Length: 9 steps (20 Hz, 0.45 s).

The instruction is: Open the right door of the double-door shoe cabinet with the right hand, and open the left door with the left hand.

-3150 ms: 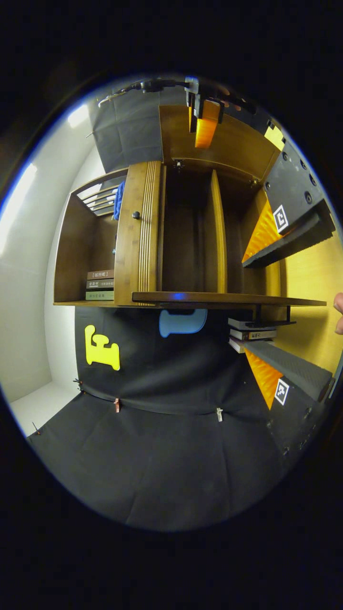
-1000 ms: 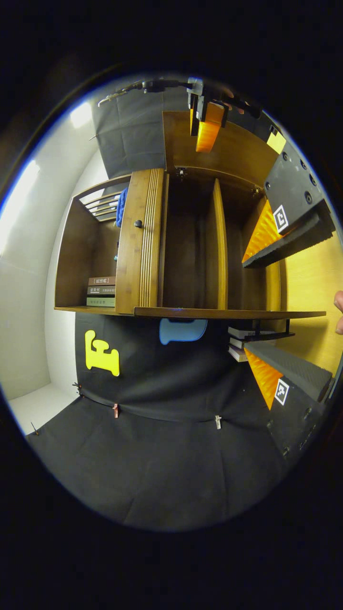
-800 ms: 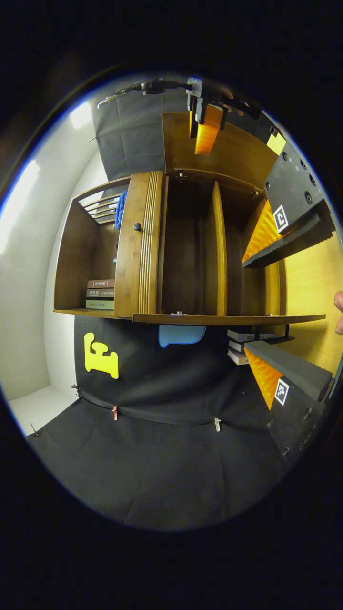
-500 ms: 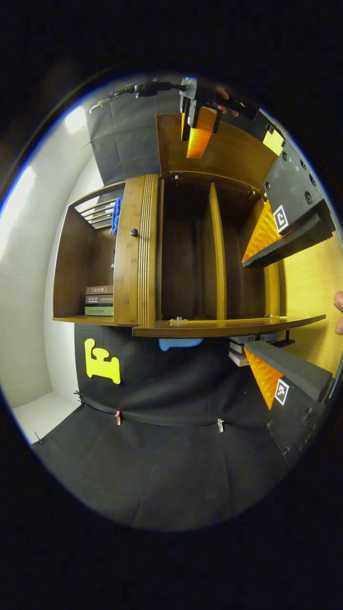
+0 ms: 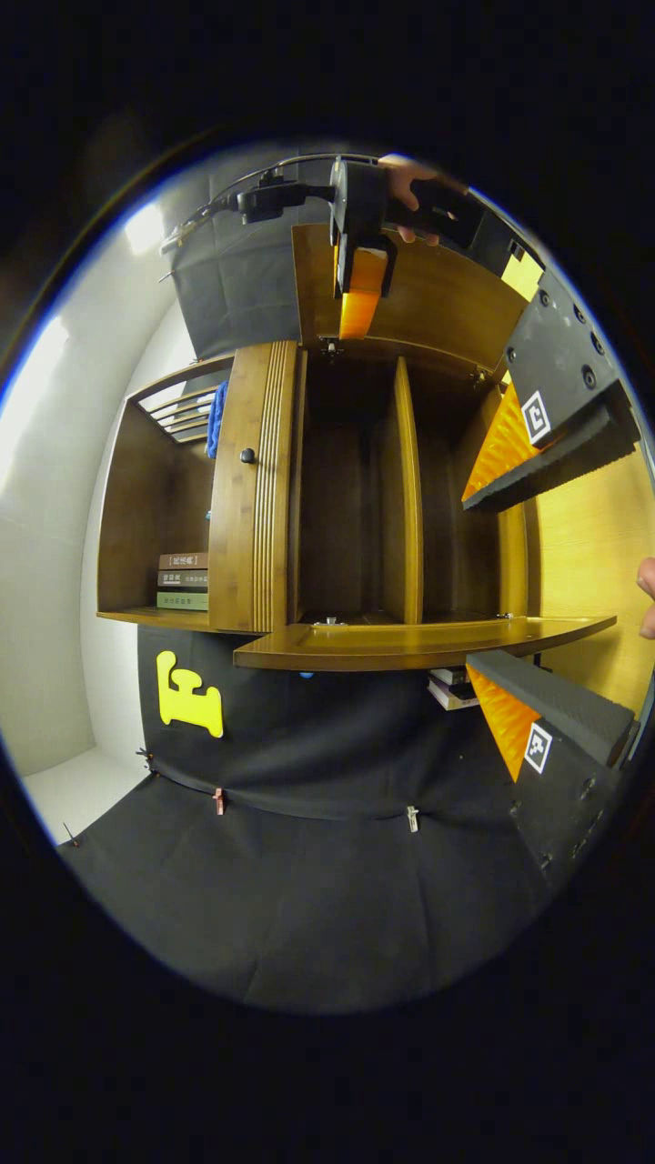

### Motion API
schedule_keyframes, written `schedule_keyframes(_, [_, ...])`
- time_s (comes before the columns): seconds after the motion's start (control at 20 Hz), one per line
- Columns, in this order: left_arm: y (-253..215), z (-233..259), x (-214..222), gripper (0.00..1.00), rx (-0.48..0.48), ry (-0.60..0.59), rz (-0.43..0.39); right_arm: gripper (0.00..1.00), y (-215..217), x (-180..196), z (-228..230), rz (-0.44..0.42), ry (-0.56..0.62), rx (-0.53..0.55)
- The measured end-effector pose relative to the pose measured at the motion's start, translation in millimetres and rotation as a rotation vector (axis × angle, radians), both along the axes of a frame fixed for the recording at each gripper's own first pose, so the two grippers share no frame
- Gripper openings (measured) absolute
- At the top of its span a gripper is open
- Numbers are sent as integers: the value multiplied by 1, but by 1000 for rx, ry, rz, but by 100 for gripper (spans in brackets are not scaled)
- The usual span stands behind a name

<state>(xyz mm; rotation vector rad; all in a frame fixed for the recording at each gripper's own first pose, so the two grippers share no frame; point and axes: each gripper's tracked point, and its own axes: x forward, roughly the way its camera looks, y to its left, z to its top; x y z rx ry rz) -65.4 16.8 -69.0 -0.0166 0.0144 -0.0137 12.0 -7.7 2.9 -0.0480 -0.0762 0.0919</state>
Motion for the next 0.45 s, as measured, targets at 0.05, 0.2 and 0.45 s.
schedule_keyframes(0.05, [1,0,1,95,-4,2,1,98,2,-1,0,5,-4,-9])
schedule_keyframes(0.2, [6,0,5,95,-13,2,9,98,7,-1,-1,15,-11,-35])
schedule_keyframes(0.45, [11,1,6,95,-2,-1,21,98,10,2,0,20,-13,-26])
